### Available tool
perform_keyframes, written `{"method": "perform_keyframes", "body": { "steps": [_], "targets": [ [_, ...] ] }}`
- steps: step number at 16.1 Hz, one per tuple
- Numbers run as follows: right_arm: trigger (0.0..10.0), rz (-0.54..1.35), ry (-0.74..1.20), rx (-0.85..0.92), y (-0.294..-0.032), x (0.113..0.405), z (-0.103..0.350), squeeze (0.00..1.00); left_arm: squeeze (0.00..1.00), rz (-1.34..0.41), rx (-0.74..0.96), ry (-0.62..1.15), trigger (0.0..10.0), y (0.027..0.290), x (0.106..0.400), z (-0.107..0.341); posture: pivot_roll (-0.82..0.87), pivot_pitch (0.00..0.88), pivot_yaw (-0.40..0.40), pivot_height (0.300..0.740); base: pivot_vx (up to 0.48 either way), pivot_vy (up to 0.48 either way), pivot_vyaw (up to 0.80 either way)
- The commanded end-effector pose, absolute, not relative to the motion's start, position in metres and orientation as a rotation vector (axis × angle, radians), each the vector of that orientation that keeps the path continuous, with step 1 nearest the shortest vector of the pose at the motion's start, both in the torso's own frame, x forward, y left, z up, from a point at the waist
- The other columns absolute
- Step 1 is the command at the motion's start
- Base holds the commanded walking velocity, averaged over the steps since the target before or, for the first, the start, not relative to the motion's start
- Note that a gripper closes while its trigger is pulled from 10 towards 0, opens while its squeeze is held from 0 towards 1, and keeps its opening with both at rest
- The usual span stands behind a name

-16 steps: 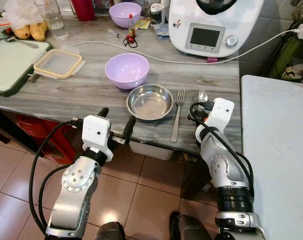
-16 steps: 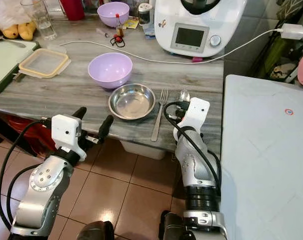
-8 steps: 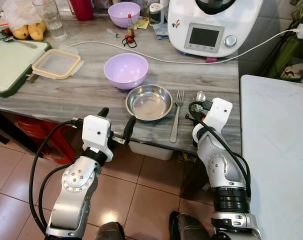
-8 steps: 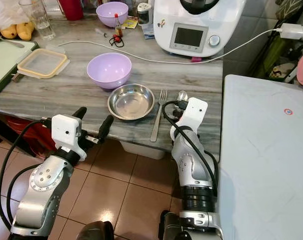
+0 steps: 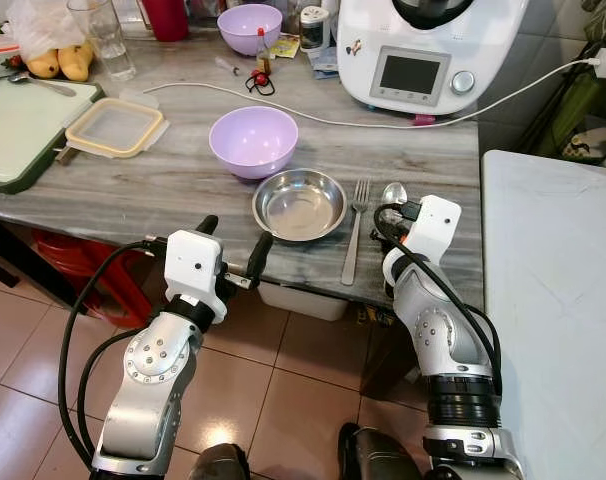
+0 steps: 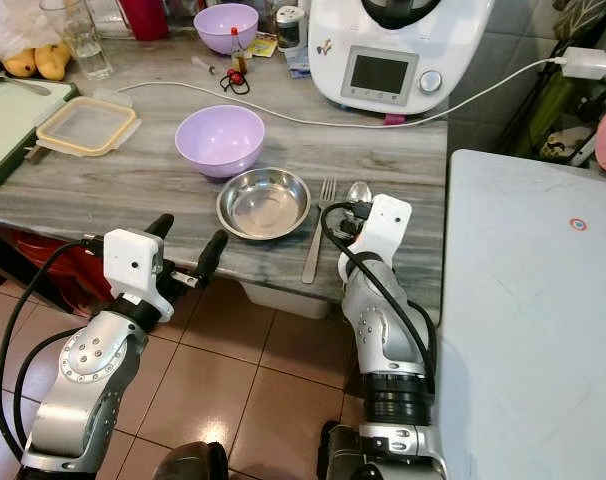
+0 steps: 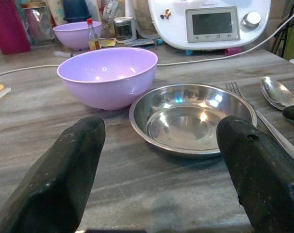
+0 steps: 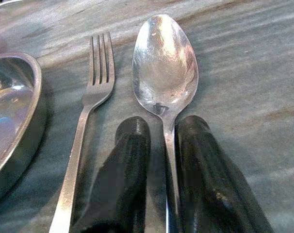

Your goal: Setting the table

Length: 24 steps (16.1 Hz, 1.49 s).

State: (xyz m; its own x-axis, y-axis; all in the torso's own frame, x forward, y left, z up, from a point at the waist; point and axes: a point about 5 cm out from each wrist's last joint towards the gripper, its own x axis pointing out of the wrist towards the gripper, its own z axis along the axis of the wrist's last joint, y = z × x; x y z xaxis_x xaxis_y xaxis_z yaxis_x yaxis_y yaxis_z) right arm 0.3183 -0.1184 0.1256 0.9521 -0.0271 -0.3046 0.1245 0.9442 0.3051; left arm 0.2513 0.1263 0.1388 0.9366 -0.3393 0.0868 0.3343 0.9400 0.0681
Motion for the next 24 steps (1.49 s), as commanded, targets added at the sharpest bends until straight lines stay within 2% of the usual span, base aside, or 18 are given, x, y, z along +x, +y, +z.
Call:
{"method": "perform_keyframes", "body": {
  "steps": [1, 3, 4, 5, 6, 8, 9, 10, 11, 13, 15, 17, 18, 24],
  "targets": [
    [10.0, -0.087, 0.329, 0.31, -0.12, 0.315, 0.121, 1.0, 0.0, -0.358, 0.049, -0.1, 10.0, 0.125, 0.25, 0.14, 0.01, 0.132, 0.047, 0.74, 0.0, 0.0, 0.0],
    [10.0, -0.087, 0.322, 0.307, -0.12, 0.316, 0.123, 1.0, 0.0, -0.357, 0.05, -0.1, 10.0, 0.125, 0.25, 0.14, 0.01, 0.131, 0.046, 0.74, 0.0, 0.0, 0.0],
    [10.0, -0.089, 0.302, 0.301, -0.122, 0.316, 0.127, 0.91, 0.0, -0.355, 0.05, -0.101, 10.0, 0.125, 0.25, 0.14, 0.01, 0.131, 0.045, 0.74, 0.0, 0.0, 0.0],
    [10.0, -0.09, 0.288, 0.299, -0.123, 0.316, 0.13, 0.9, 0.0, -0.354, 0.049, -0.102, 10.0, 0.126, 0.25, 0.14, 0.01, 0.131, 0.045, 0.74, 0.0, 0.0, 0.0],
    [10.0, -0.09, 0.277, 0.29, -0.124, 0.316, 0.132, 0.45, 0.0, -0.353, 0.05, -0.101, 10.0, 0.126, 0.25, 0.14, 0.01, 0.129, 0.044, 0.74, 0.0, 0.0, 0.0],
    [10.0, -0.099, 0.225, 0.267, -0.13, 0.313, 0.14, 0.35, 0.0, -0.349, 0.05, -0.101, 10.0, 0.126, 0.249, 0.14, 0.01, 0.127, 0.044, 0.74, 0.0, 0.0, 0.0],
    [10.0, -0.108, 0.203, 0.266, -0.134, 0.309, 0.144, 0.21, 0.0, -0.346, 0.05, -0.102, 10.0, 0.127, 0.25, 0.14, 0.01, 0.123, 0.044, 0.74, 0.0, 0.0, 0.0],
    [10.0, -0.106, 0.157, 0.251, -0.139, 0.305, 0.15, 0.21, 0.0, -0.343, 0.051, -0.104, 10.0, 0.128, 0.25, 0.14, 0.01, 0.118, 0.044, 0.74, 0.0, 0.0, 0.0],
    [10.0, -0.102, 0.132, 0.246, -0.142, 0.302, 0.153, 0.24, 0.0, -0.342, 0.051, -0.105, 10.0, 0.128, 0.251, 0.14, 0.01, 0.115, 0.044, 0.74, 0.0, 0.0, 0.0],
    [10.0, -0.099, 0.061, 0.196, -0.152, 0.293, 0.161, 1.0, 0.0, -0.305, 0.047, -0.097, 10.0, 0.132, 0.253, 0.14, 0.01, 0.098, 0.046, 0.74, 0.0, 0.0, 0.0],
    [10.0, -0.104, 0.035, 0.119, -0.163, 0.28, 0.16, 1.0, 0.0, -0.252, 0.052, -0.072, 10.0, 0.14, 0.255, 0.137, 0.0, 0.084, 0.049, 0.74, 0.0, 0.0, 0.0],
    [10.0, -0.124, 0.167, 0.11, -0.173, 0.264, 0.136, 1.0, 0.0, -0.255, 0.044, -0.059, 10.0, 0.141, 0.254, 0.134, 0.0, 0.08, 0.052, 0.74, 0.0, 0.0, 0.0],
    [10.0, -0.106, 0.234, 0.092, -0.172, 0.259, 0.124, 1.0, 0.0, -0.257, 0.043, -0.06, 10.0, 0.14, 0.254, 0.134, 0.0, 0.083, 0.054, 0.74, 0.0, 0.0, 0.0],
    [10.0, 0.026, 0.359, 0.014, -0.158, 0.259, 0.108, 1.0, 0.0, -0.263, 0.041, -0.054, 10.0, 0.138, 0.254, 0.135, 0.0, 0.103, 0.051, 0.74, 0.0, 0.0, 0.0]
  ]
}}
